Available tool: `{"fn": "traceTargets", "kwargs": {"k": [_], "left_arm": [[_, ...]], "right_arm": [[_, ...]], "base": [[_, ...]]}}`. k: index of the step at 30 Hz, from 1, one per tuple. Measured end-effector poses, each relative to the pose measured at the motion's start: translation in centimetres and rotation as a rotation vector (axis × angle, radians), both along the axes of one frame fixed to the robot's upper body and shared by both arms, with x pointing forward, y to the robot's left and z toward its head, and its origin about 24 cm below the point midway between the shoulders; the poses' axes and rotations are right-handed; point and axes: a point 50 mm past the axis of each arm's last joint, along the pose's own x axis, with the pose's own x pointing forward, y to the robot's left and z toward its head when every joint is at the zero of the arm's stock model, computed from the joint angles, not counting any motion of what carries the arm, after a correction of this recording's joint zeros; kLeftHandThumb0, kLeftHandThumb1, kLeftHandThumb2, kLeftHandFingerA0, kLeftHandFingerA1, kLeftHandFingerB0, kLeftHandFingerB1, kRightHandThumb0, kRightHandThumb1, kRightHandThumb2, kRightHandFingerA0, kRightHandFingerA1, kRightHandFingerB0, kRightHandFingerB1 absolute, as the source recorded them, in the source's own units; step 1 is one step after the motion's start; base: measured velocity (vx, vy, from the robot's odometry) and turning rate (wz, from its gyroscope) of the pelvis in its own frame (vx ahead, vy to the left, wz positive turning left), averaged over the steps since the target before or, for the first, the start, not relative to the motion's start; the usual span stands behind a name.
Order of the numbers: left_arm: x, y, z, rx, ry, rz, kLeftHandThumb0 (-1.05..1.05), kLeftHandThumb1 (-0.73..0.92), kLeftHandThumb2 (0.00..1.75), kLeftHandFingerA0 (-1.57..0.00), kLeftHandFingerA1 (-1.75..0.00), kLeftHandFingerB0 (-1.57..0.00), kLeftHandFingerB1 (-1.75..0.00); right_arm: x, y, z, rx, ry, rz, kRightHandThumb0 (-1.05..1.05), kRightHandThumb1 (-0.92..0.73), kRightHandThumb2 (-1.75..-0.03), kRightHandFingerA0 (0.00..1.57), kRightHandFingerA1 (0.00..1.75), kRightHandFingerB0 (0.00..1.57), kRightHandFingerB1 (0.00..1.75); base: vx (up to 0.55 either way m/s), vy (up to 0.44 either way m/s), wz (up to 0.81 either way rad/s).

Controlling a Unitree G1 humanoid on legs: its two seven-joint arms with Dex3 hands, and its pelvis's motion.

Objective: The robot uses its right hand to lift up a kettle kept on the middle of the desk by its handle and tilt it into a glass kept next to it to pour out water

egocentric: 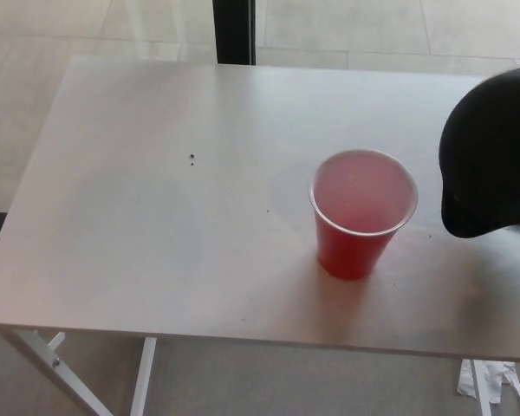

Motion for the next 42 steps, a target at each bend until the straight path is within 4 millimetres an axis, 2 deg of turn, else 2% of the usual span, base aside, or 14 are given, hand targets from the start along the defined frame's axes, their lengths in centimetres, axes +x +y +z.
{"fn": "traceTargets", "kwargs": {"k": [10, 11, 12, 13, 14, 15, 24, 28, 31, 32, 36, 37, 39, 42], "left_arm": [[-0.2, 0.1, 0.0, -0.003, 0.008, 0.009, -0.70, 0.78, 0.63, -0.54, -0.48, -0.35, -0.39], [-0.2, 0.1, 0.0, -0.003, 0.007, 0.009, -0.71, 0.62, 1.00, -0.47, -0.60, -0.28, -0.51], [-0.2, 0.1, 0.0, -0.003, 0.007, 0.008, -0.71, 0.77, 0.64, -0.54, -0.49, -0.35, -0.39], [-0.2, 0.1, 0.0, -0.002, 0.007, 0.006, -0.73, 0.62, 1.00, -0.48, -0.60, -0.29, -0.52], [-0.2, 0.1, 0.0, -0.001, 0.006, 0.006, -0.70, 0.77, 0.63, -0.55, -0.50, -0.36, -0.40], [-0.2, 0.1, 0.0, -0.001, 0.006, 0.006, -0.75, 0.62, 0.99, -0.49, -0.60, -0.31, -0.53], [-0.2, 0.1, 0.1, 0.001, 0.007, 0.000, -0.71, 0.77, 0.63, -0.53, -0.48, -0.34, -0.39], [-0.2, 0.1, 0.1, 0.001, 0.007, -0.001, -0.70, 0.79, 0.64, -0.52, -0.48, -0.34, -0.40], [-0.2, 0.1, 0.2, 0.005, 0.006, -0.009, -0.70, 0.61, 1.00, -0.46, -0.61, -0.28, -0.52], [-0.1, 0.1, 0.2, 0.006, 0.005, -0.010, -0.71, 0.79, 0.64, -0.52, -0.50, -0.34, -0.40], [-0.2, 0.1, 0.2, 0.003, 0.007, -0.014, -0.72, 0.60, 0.98, -0.44, -0.59, -0.28, -0.52], [-0.2, 0.0, 0.2, 0.002, 0.007, -0.014, -0.74, 0.77, 0.63, -0.52, -0.49, -0.34, -0.40], [-0.2, 0.0, 0.2, 0.000, 0.007, -0.014, -0.71, 0.77, 0.64, -0.53, -0.48, -0.35, -0.40], [-0.2, 0.0, 0.1, -0.002, 0.010, -0.010, -0.71, 0.79, 0.63, -0.54, -0.48, -0.35, -0.39]], "right_arm": [[0.0, 0.8, 0.8, -0.047, -0.004, -0.010, -0.15, -0.57, -1.13, 1.00, 1.59, 0.77, 1.49], [0.1, 0.8, 0.9, -0.047, -0.002, -0.015, -0.15, -0.56, -1.13, 1.00, 1.61, 0.78, 1.49], [0.1, 0.8, 1.0, -0.047, -0.001, -0.018, -0.16, -0.57, -1.12, 1.00, 1.61, 0.78, 1.49], [0.1, 0.8, 1.1, -0.047, -0.002, -0.021, -0.16, -0.55, -1.14, 0.98, 1.62, 0.79, 1.49], [0.2, 0.8, 1.3, -0.048, -0.004, -0.023, -0.17, -0.52, -1.18, 0.95, 1.66, 0.78, 1.51], [0.2, 0.8, 1.4, -0.049, -0.006, -0.025, -0.17, -0.51, -1.19, 0.91, 1.70, 0.76, 1.54], [0.1, 1.3, 1.9, -0.069, -0.014, -0.028, -0.13, -0.55, -1.12, 0.87, 1.75, 0.73, 1.62], [-0.1, 2.2, 2.4, -0.085, -0.034, -0.004, -0.19, -0.60, -0.90, 0.92, 1.60, 0.87, 1.06], [-0.2, 3.0, 2.9, -0.104, -0.044, 0.009, -0.13, -0.58, -1.01, 0.90, 1.68, 0.78, 1.35], [-0.2, 3.1, 2.9, -0.106, -0.043, 0.010, -0.14, -0.52, -1.13, 0.86, 1.75, 0.76, 1.54], [0.0, 3.7, 2.6, -0.128, -0.008, 0.006, -0.22, -0.50, -1.16, 1.17, 1.39, 0.97, 1.27], [0.0, 3.8, 2.6, -0.128, -0.001, 0.000, -0.14, -0.49, -1.18, 0.87, 1.75, 0.73, 1.59], [0.1, 3.8, 2.6, -0.129, 0.011, -0.011, -0.19, -0.51, -1.16, 1.18, 1.42, 0.95, 1.26], [0.5, 3.8, 2.5, -0.131, 0.042, -0.040, -0.11, -0.53, -1.13, 0.87, 1.75, 0.73, 1.57]], "base": [[0.00, 0.000, 0.00], [0.00, 0.000, 0.00], [0.00, 0.000, 0.00], [0.00, 0.000, 0.00], [0.00, 0.000, 0.00], [0.00, 0.000, 0.00], [0.00, 0.000, 0.00], [0.00, 0.000, 0.00], [0.00, 0.000, 0.00], [0.00, 0.000, 0.00], [0.00, 0.000, 0.00], [0.00, 0.000, 0.00], [0.00, 0.000, 0.00], [0.00, 0.000, 0.00]]}}
